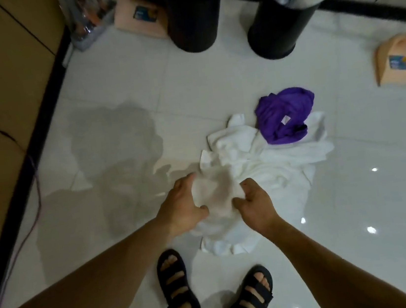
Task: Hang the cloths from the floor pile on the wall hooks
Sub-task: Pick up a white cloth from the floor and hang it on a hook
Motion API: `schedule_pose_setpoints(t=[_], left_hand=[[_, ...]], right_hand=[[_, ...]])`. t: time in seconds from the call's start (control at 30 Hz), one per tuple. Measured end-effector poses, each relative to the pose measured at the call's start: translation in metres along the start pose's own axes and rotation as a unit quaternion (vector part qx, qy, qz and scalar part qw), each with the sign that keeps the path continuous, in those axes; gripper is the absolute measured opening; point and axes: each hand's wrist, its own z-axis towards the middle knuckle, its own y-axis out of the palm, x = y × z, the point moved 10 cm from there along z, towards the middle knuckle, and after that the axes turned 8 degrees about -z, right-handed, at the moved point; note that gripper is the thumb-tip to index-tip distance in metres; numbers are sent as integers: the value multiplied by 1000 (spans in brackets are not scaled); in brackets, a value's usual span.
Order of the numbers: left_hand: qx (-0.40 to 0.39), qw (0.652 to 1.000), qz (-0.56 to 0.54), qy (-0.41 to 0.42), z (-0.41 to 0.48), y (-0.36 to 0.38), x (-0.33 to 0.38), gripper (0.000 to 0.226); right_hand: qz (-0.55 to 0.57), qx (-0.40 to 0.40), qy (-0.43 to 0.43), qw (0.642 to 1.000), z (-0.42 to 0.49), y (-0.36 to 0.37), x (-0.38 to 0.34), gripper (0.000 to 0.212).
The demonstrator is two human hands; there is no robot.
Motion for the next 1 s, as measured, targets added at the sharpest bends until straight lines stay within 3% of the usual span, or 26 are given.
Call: schedule_pose_setpoints(t=[0.07,0.17,0.3,0.5,0.57,0.67,0.73,0.8,0.9,1.0], left_hand=[[-21,999,-19,28,-31,-30,50,102],[-97,992,-68,48,-87,-65,117,109],[-142,985,-46,92,-167,-115,203,72],[-42,988,-45,139,-272,-210,307,54],[-14,983,-99,153,-302,-235,340,45],[28,954,-223,200,-342,-267,393,26],[87,931,-282,215,-365,-290,416,22],[136,899,-360,211,-386,-310,432,27],[200,858,-434,186,-415,-330,444,27],[246,843,-434,201,-443,-341,455,31]], right_hand=[[50,-36,-15,998,-35,-37,-49,28],[106,-81,-46,990,-87,-91,-126,27],[79,-34,-115,990,-150,-173,-230,22],[3,119,-182,976,-225,-290,-330,11],[-5,157,-197,968,-243,-317,-351,10],[16,196,-224,954,-270,-347,-379,29],[107,180,-271,939,-290,-356,-396,43],[168,109,-319,926,-309,-354,-413,72],[73,21,-403,912,-337,-339,-434,83],[-22,6,-443,896,-351,-329,-449,85]])
